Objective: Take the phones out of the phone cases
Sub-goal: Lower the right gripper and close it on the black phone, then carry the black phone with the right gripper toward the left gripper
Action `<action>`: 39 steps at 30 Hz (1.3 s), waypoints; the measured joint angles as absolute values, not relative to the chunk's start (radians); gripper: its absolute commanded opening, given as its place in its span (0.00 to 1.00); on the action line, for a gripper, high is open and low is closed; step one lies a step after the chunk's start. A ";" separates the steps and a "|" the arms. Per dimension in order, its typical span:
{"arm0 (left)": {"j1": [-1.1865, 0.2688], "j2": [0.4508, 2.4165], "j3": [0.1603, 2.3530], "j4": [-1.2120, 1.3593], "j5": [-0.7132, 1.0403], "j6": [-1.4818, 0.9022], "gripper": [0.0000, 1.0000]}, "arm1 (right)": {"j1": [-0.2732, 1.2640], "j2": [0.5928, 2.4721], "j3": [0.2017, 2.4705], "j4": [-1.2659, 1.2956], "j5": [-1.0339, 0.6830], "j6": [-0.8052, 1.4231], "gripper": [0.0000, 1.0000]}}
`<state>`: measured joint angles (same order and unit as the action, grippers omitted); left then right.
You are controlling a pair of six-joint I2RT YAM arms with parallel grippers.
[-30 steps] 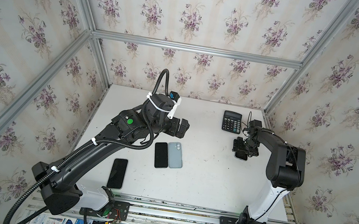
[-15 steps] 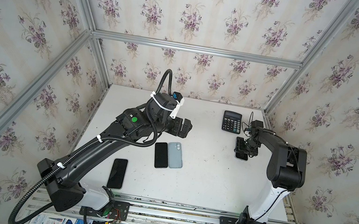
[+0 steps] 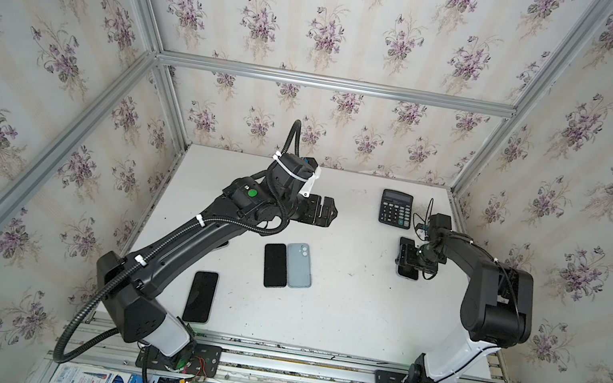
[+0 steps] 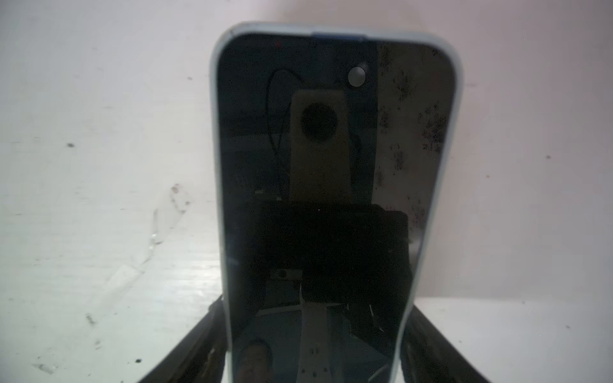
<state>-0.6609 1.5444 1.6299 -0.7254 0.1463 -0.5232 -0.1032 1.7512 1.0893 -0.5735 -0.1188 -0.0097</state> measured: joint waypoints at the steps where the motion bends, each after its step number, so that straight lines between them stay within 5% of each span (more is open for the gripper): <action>1: -0.657 1.561 1.632 -0.717 0.162 -0.537 1.00 | -0.091 1.724 1.066 -0.553 -0.126 0.004 0.57; 17: -0.625 1.834 1.709 -0.620 0.417 -0.665 0.96 | 0.310 1.402 0.862 -0.294 -0.182 0.124 0.52; 39: -0.604 1.893 1.639 -0.581 0.525 -0.691 0.52 | 0.522 1.295 0.836 -0.252 -0.204 0.179 0.45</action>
<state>-0.6044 1.8935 1.6390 -0.5812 0.5255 -0.6914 0.5217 1.2949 0.8356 -0.2516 -0.2043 0.1791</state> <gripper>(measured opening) 0.565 0.760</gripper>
